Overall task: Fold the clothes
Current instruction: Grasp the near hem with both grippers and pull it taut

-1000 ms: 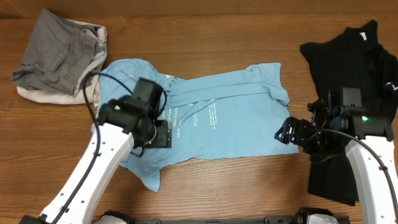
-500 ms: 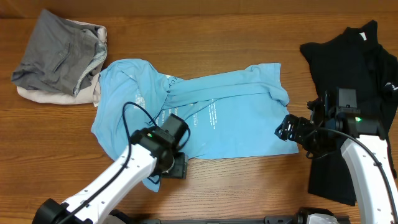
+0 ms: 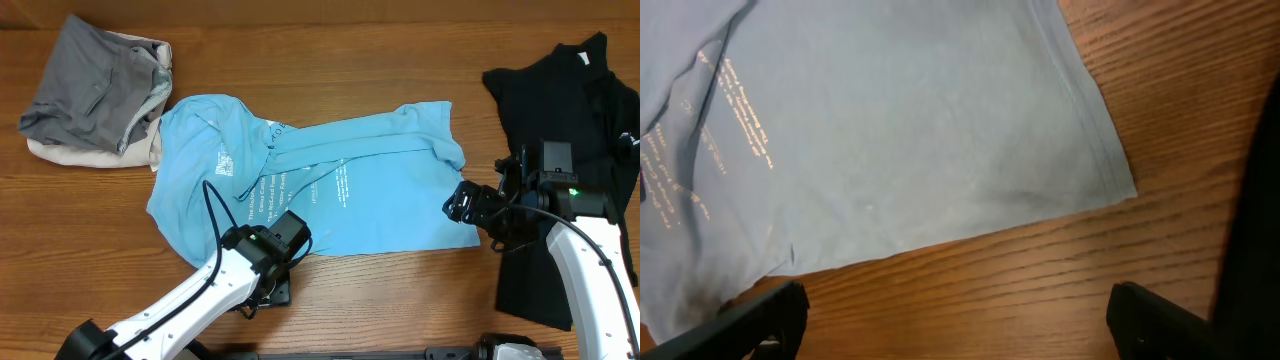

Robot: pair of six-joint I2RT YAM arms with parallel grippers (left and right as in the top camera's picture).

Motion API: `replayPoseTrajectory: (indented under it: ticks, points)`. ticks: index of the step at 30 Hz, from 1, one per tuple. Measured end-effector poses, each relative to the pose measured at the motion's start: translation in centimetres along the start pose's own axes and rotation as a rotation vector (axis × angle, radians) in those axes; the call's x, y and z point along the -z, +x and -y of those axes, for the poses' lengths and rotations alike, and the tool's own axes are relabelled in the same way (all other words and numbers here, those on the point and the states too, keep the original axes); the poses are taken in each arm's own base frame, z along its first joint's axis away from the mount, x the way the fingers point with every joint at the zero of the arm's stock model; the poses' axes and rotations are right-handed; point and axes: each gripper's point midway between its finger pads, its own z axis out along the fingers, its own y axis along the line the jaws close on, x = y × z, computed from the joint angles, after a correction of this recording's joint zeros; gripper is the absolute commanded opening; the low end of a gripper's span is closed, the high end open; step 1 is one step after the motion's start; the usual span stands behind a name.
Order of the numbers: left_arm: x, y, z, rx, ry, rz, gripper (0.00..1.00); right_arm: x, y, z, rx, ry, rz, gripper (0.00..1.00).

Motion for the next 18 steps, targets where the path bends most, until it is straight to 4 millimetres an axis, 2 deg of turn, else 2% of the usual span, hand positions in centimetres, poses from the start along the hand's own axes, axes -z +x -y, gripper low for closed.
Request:
replayPoseTrajectory:
  ticks: [5, 7, 13, 18]
  points:
    - [0.5, 0.8, -2.5, 0.138, -0.099, -0.001, 0.62, 0.0, -0.3, -0.1, 0.003, -0.004, 0.012, 1.00]
    - [0.5, 0.3, -2.5, 0.210, -0.093, 0.020, 0.62, 0.0, -0.4, -0.1, 0.005, -0.005, 0.016, 1.00]
    - [0.5, -3.6, -0.8, 0.394, 0.047, 0.118, 0.61, -0.5, -0.6, 0.0, 0.001, -0.002, 0.005, 0.99]
    - [0.5, -6.1, -2.3, 0.541, 0.086, 0.143, 0.60, -1.5, -0.6, 0.3, -0.011, 0.010, -0.033, 0.99]
